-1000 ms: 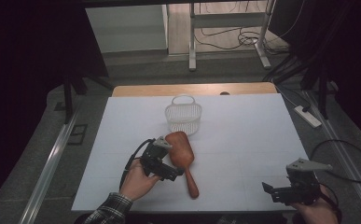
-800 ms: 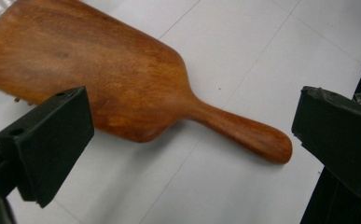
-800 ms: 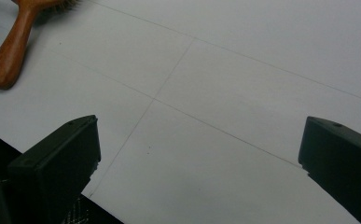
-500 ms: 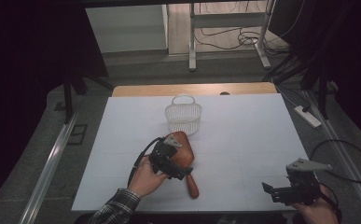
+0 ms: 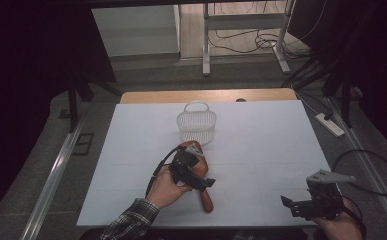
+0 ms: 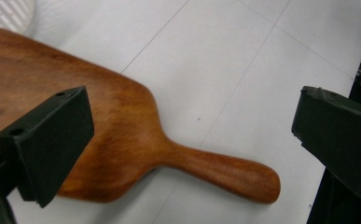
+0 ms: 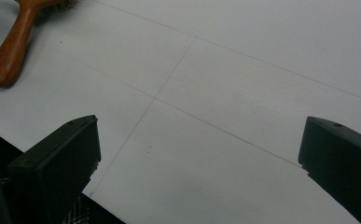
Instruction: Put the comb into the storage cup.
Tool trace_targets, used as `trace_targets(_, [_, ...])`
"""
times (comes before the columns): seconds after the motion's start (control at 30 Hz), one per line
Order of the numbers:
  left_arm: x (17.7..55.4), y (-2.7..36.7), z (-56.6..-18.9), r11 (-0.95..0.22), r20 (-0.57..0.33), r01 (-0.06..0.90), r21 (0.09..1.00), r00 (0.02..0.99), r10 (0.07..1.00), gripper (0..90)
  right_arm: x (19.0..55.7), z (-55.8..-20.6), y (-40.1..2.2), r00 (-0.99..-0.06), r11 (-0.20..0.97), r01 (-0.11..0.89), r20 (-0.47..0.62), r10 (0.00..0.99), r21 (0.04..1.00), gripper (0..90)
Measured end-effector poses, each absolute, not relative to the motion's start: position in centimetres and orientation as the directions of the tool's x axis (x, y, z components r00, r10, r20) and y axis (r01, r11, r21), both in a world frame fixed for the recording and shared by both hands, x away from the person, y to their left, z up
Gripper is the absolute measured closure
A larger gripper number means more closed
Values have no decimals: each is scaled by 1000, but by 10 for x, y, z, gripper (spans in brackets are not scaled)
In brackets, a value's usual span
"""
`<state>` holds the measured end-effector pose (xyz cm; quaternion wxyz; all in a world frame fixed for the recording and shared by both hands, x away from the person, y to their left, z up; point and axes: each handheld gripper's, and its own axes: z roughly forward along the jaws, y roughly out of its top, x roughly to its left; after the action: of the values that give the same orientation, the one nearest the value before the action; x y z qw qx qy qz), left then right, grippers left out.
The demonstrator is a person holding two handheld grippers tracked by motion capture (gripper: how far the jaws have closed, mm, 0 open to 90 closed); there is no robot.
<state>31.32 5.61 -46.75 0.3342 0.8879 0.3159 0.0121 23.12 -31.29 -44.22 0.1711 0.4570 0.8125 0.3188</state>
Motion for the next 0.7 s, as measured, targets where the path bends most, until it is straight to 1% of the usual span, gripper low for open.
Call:
trace_targets(0.1, [313, 52, -468, -588, -164, 548, 595, 799, 579, 4, 231, -442, -313, -525, 379, 632, 14, 851, 676, 0])
trace_targets(0.13, [313, 51, -468, -590, -152, 546, 594, 797, 584, 18, 231, -442, -313, -525, 379, 632, 14, 851, 676, 0])
trace_targets(0.2, [313, 52, -468, -590, -139, 545, 596, 794, 592, 144, 231, -442, -313, -526, 380, 632, 15, 850, 675, 0])
trace_targets(0.23, [313, 53, -468, -583, -147, 547, 601, 792, 592, 144, 231, -442, -313, -526, 380, 632, 15, 850, 675, 0])
trace_targets(0.27, [314, 54, -467, -586, -148, 544, 600, 796, 587, 213, 231, -442, -313, -527, 380, 633, 15, 850, 675, 0])
trace_targets(0.3, [314, 55, -468, -582, -163, 551, 598, 795, 584, 351, 231, -442, -313, -528, 382, 633, 14, 849, 674, 0])
trace_targets(0.43, [315, 55, -471, -584, -172, 556, 591, 794, 583, 610, 231, -443, -312, -529, 383, 633, 14, 849, 673, 0])
trace_targets(0.47, [315, 55, -472, -584, -179, 556, 592, 797, 576, 610, 231, -443, -312, -529, 384, 633, 13, 848, 673, 0])
trace_targets(0.5, [316, 55, -472, -587, -182, 552, 592, 801, 570, 661, 231, -443, -312, -530, 385, 632, 13, 848, 672, 0])
trace_targets(0.53, [316, 55, -473, -596, -182, 541, 593, 811, 555, 749, 231, -443, -312, -531, 386, 632, 12, 847, 672, 0])
trace_targets(0.57, [315, 54, -474, -603, -174, 528, 598, 820, 546, 749, 231, -443, -312, -531, 386, 632, 12, 847, 672, 0])
trace_targets(0.6, [314, 53, -474, -608, -168, 522, 598, 823, 543, 859, 231, -443, -312, -531, 387, 632, 12, 847, 671, 0])
trace_targets(0.63, [314, 53, -475, -609, -171, 520, 599, 826, 538, 859, 231, -443, -312, -531, 387, 632, 12, 847, 671, 0])
trace_targets(0.67, [314, 53, -475, -605, -174, 522, 601, 824, 539, 891, 231, -443, -312, -531, 388, 633, 11, 847, 670, 0])
trace_targets(0.7, [314, 52, -476, -603, -175, 527, 598, 821, 544, 893, 232, -443, -312, -531, 389, 634, 11, 847, 668, 0])
